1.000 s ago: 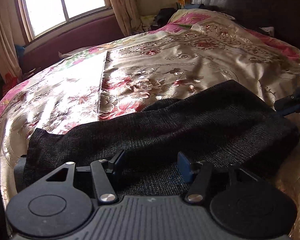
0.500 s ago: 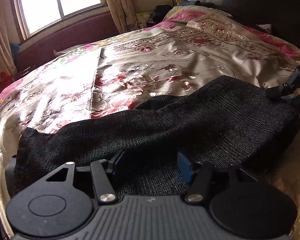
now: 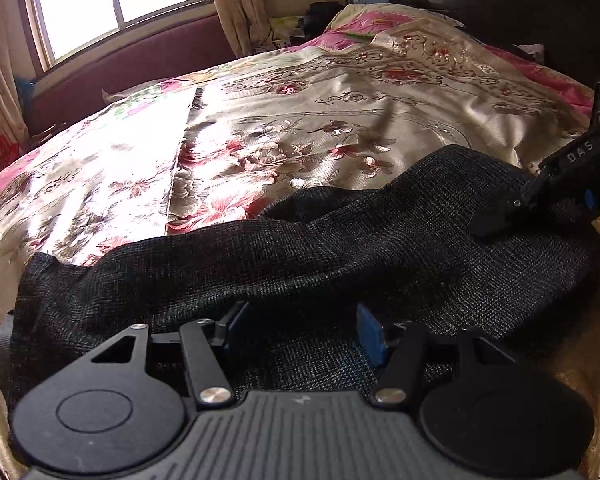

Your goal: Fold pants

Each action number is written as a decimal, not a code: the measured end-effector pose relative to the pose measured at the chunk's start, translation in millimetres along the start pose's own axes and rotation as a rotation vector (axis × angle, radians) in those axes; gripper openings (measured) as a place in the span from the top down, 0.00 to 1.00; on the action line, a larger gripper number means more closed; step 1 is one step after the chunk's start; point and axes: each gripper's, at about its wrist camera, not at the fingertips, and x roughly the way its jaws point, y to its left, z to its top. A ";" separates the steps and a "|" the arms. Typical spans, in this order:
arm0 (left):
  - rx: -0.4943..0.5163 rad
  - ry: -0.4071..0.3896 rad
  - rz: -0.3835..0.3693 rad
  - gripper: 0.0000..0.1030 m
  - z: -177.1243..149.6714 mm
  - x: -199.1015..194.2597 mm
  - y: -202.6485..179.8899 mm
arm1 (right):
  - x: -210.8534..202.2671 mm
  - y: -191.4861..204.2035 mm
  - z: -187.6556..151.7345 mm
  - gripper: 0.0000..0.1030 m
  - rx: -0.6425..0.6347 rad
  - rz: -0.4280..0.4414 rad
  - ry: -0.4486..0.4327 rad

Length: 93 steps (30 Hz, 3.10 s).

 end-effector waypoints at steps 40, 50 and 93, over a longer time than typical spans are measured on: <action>-0.247 -0.129 -0.120 0.31 -7.0 -33.4 46.8 | 85.3 218.0 -36.7 0.93 -0.439 -0.455 -0.046; -0.450 -0.136 -0.097 0.30 -26.6 -40.3 95.2 | 138.9 224.1 -54.9 0.72 -0.503 -0.585 0.002; -0.327 -0.075 0.102 0.28 -13.9 -19.3 80.3 | 155.2 178.8 -7.4 0.65 -0.585 -0.510 -0.064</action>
